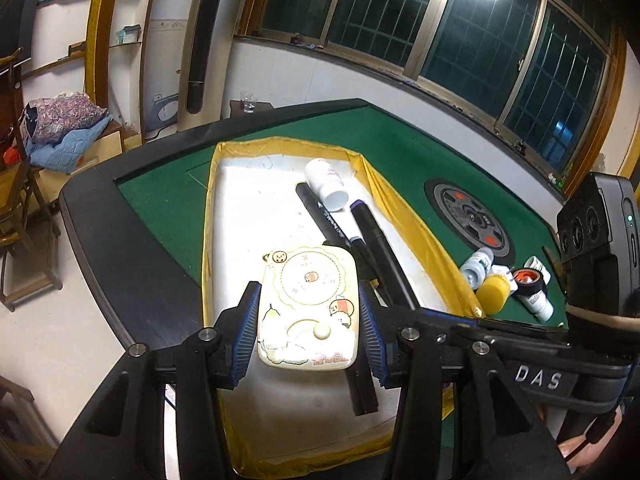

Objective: Organize rigid objects
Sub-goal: 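Carry the pouch and marker over the tray and release both, then move both grippers back over the felt while the right grasps another black marker, then grasp the yellow tape roll with the left gripper, then carry the tape roll and marker to the tray with both grippers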

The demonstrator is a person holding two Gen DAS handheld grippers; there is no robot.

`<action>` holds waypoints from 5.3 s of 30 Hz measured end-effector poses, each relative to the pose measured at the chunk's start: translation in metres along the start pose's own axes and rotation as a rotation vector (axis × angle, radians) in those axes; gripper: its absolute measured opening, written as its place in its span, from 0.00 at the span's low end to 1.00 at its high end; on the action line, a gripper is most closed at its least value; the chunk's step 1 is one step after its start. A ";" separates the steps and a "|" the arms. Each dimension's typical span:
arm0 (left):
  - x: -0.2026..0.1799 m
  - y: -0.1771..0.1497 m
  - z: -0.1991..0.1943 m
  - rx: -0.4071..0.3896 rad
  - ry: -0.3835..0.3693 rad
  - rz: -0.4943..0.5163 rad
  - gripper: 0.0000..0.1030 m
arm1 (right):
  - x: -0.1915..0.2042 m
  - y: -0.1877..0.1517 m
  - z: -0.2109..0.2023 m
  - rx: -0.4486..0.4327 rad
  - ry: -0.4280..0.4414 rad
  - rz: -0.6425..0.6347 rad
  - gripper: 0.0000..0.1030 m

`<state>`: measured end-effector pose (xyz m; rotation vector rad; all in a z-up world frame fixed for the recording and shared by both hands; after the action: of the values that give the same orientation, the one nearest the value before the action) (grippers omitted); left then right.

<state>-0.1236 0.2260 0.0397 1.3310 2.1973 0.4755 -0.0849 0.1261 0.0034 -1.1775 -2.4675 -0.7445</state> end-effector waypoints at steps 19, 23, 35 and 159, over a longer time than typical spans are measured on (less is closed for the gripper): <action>-0.001 -0.001 0.005 0.040 0.080 0.062 0.45 | 0.017 -0.004 -0.004 0.013 -0.141 -0.078 0.14; -0.002 -0.001 0.002 0.047 0.061 0.061 0.55 | 0.015 -0.007 -0.012 0.009 -0.113 -0.061 0.15; -0.032 -0.002 -0.028 -0.001 0.013 0.085 0.58 | -0.015 -0.035 -0.077 -0.095 -0.043 0.008 0.16; -0.208 -0.046 0.018 0.178 -0.435 0.354 0.39 | -0.177 -0.152 -0.166 -0.206 -0.089 0.272 0.13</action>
<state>-0.0664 0.0204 0.0526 1.7423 1.6846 0.0962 -0.0874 -0.1604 0.0064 -1.6140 -2.2732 -0.8986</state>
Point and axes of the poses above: each gripper's, at about its wrist camera, not at the fingertips, and z roughly the way its jaws point, x to its left, y to its top, the point moved 1 cm from there along z, roughly the way its jaws point, and after that the axes turned 13 degrees about x, right-handed, at the moved point
